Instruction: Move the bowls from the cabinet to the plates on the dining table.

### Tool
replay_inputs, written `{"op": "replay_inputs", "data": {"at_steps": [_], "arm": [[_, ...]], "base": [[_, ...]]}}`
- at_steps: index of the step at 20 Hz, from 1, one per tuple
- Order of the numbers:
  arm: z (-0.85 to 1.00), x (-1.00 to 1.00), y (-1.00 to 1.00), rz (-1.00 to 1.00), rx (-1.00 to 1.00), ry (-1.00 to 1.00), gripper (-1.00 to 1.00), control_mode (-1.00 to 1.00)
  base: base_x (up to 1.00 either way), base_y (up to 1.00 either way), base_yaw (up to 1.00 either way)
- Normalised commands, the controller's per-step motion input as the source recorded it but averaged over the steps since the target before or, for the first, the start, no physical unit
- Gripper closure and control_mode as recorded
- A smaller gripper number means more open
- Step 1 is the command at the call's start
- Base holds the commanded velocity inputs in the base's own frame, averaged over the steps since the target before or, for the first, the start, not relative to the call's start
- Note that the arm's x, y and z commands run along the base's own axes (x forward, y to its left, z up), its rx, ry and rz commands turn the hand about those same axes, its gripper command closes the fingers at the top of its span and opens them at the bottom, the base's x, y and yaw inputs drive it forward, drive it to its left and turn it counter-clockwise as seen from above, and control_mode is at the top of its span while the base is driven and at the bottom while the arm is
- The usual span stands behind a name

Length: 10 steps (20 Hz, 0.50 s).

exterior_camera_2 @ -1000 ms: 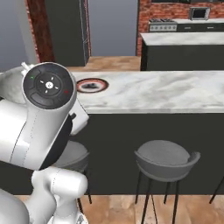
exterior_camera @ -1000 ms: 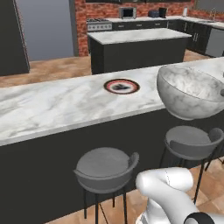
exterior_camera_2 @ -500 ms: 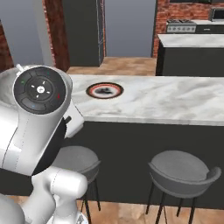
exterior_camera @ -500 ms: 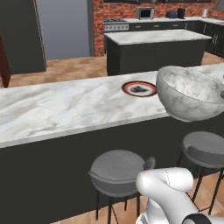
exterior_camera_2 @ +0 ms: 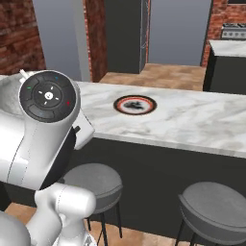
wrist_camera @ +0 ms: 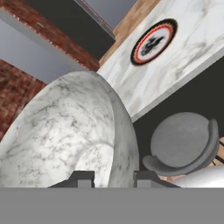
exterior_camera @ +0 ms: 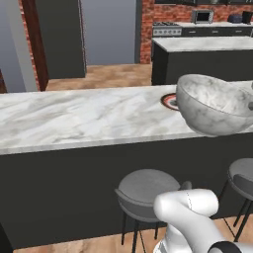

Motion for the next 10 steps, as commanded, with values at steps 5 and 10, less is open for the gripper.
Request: {"op": "replay_inputs", "data": {"at_steps": [5, 10], "arm": [[0.0, 0.0, 0.0, 0.0, 0.0, 0.0, 1.0, 1.0], [0.0, 0.0, 0.0, 0.0, 0.0, 0.0, 1.0, 1.0]], "base": [[0.13, -0.01, -0.02], [0.0, 0.0, 0.0]]}}
